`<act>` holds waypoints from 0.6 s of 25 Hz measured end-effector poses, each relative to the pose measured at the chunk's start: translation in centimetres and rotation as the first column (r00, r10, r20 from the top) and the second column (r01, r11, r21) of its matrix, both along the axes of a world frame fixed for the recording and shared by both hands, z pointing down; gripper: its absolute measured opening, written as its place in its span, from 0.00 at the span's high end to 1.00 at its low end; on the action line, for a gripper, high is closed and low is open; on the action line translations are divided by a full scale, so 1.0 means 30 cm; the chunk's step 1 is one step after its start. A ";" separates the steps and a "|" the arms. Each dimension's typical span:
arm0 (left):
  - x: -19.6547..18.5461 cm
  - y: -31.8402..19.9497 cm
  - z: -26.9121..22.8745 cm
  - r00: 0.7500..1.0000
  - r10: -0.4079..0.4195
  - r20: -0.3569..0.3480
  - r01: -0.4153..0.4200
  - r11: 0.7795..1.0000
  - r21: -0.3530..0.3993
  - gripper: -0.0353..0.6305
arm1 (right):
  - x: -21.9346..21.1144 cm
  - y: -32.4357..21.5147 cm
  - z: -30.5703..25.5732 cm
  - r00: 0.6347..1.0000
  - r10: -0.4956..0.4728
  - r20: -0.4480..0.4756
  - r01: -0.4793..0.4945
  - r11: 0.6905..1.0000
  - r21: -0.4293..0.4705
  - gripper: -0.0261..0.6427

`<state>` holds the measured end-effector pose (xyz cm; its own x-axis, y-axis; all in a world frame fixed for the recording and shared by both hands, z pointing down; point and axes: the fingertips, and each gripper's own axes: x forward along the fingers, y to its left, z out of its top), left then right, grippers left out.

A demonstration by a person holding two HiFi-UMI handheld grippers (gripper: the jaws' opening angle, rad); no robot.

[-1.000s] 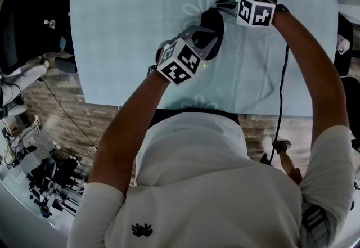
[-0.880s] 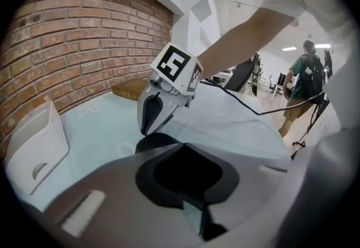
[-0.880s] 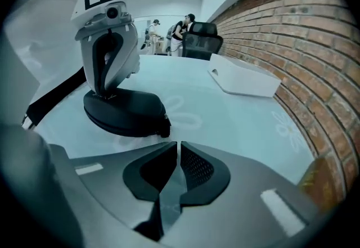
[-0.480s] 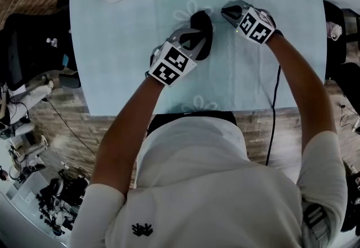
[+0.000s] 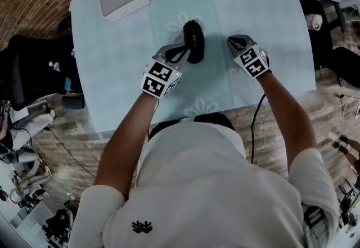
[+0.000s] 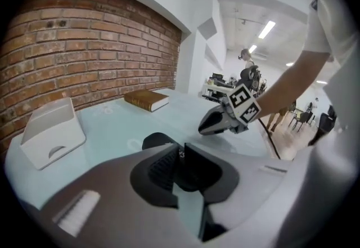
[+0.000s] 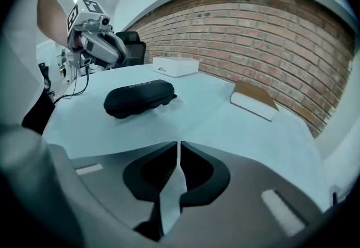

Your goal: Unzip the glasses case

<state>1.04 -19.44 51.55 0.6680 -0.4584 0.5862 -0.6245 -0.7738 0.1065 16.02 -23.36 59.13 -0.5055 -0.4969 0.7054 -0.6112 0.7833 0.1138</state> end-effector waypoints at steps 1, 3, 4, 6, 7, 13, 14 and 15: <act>-0.008 0.008 -0.018 1.000 -0.004 -0.019 0.004 1.000 0.005 0.87 | 0.014 0.031 -0.010 0.999 0.042 0.008 -0.042 0.999 0.005 0.93; -0.026 0.041 -0.062 0.998 -0.012 -0.059 0.013 1.000 0.013 0.87 | 0.036 0.115 -0.025 0.992 0.124 0.031 -0.124 0.992 -0.002 0.94; -0.040 0.068 -0.086 0.997 -0.016 -0.076 0.017 1.000 0.015 0.87 | 0.040 0.168 -0.031 0.986 0.163 0.043 -0.162 0.987 -0.010 0.94; -0.077 0.132 -0.126 0.994 -0.020 -0.106 0.022 1.000 0.018 0.87 | 0.034 0.280 -0.044 0.970 0.233 0.066 -0.231 0.973 -0.027 0.94; -0.099 0.162 -0.143 0.993 -0.020 -0.120 0.022 1.000 0.020 0.87 | 0.025 0.332 -0.052 0.962 0.264 0.078 -0.262 0.965 -0.034 0.94; -0.276 0.320 -0.222 0.981 -0.039 -0.192 0.045 0.999 0.026 0.87 | -0.093 0.586 -0.173 0.904 0.396 0.161 -0.397 0.917 -0.026 0.94; -0.306 0.347 -0.236 0.978 -0.043 -0.202 0.050 0.998 0.029 0.87 | -0.118 0.619 -0.203 0.897 0.405 0.177 -0.409 0.913 -0.016 0.94; -0.333 0.374 -0.251 0.977 -0.042 -0.210 0.050 0.998 0.036 0.87 | -0.143 0.651 -0.233 0.893 0.407 0.190 -0.414 0.910 -0.005 0.94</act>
